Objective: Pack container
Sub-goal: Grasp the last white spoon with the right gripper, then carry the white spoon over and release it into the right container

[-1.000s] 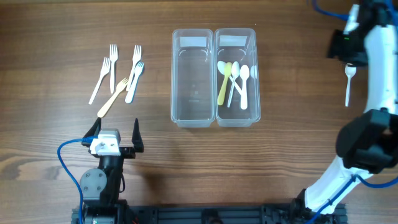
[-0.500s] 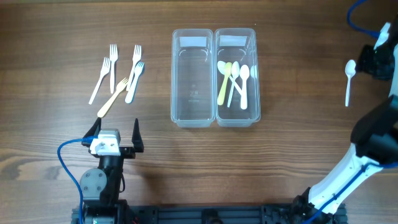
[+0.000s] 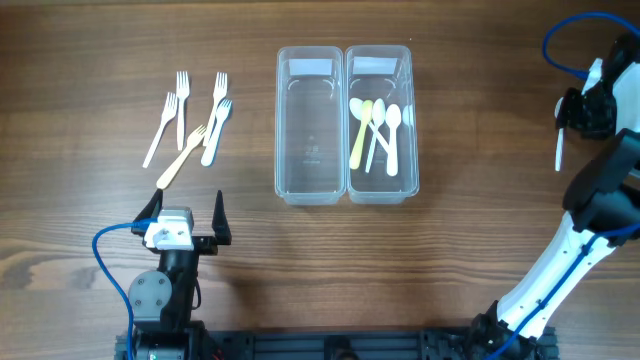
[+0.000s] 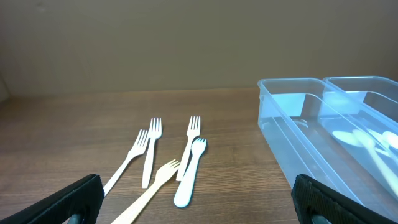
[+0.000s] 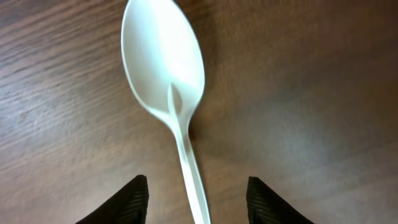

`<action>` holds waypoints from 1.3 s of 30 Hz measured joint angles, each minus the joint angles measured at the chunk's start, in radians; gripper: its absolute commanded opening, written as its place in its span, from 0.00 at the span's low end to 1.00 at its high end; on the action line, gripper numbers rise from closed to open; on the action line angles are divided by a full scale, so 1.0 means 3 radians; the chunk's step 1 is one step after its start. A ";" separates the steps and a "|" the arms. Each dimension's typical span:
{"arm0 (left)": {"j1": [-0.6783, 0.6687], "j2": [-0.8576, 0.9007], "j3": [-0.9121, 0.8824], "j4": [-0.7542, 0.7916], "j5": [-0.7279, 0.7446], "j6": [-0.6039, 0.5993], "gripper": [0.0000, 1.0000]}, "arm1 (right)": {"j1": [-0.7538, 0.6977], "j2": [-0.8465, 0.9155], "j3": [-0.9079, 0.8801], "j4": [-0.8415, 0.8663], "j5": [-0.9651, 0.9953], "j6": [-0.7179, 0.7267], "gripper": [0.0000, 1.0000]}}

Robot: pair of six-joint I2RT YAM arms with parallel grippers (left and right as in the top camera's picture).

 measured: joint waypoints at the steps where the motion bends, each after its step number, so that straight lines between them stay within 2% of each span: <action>1: 0.0000 0.0000 0.0000 0.0000 0.0000 0.0000 1.00 | 0.0000 0.0020 0.0000 0.0024 0.0000 -0.0001 0.51; 7: 0.0000 0.0000 0.0000 0.0000 0.0000 0.0000 1.00 | 0.0000 0.0121 0.0000 0.0099 -0.0027 -0.0027 0.50; 9: 0.0000 0.0000 0.0000 -0.0001 0.0000 0.0000 1.00 | 0.0000 0.0169 0.0000 0.0112 -0.0060 -0.0051 0.46; 11: 0.0000 0.0000 0.0000 0.0000 0.0001 0.0000 1.00 | -0.0001 0.0198 0.0006 0.0122 -0.0099 -0.0069 0.30; 14: 0.0000 0.0000 0.0000 0.0000 0.0000 0.0000 1.00 | -0.0001 0.0205 0.0008 0.0125 -0.0153 -0.0093 0.13; 15: 0.0000 0.0000 0.0000 0.0000 0.0000 0.0000 1.00 | 0.0003 0.0206 0.0008 0.0125 -0.0161 -0.0109 0.04; 29: 0.0000 0.0000 0.0000 0.0000 0.0000 0.0000 1.00 | 0.0083 0.0184 0.0008 0.0121 -0.0201 0.0067 0.05; 33: 0.0000 0.0000 0.0000 0.0000 0.0000 0.0000 1.00 | 0.0309 0.0010 0.0008 0.0136 -0.0248 0.0116 0.04; 39: 0.0000 0.0000 0.0000 0.0000 0.0000 0.0000 1.00 | 0.0866 -0.0651 0.0008 0.0057 -0.0348 0.0323 0.04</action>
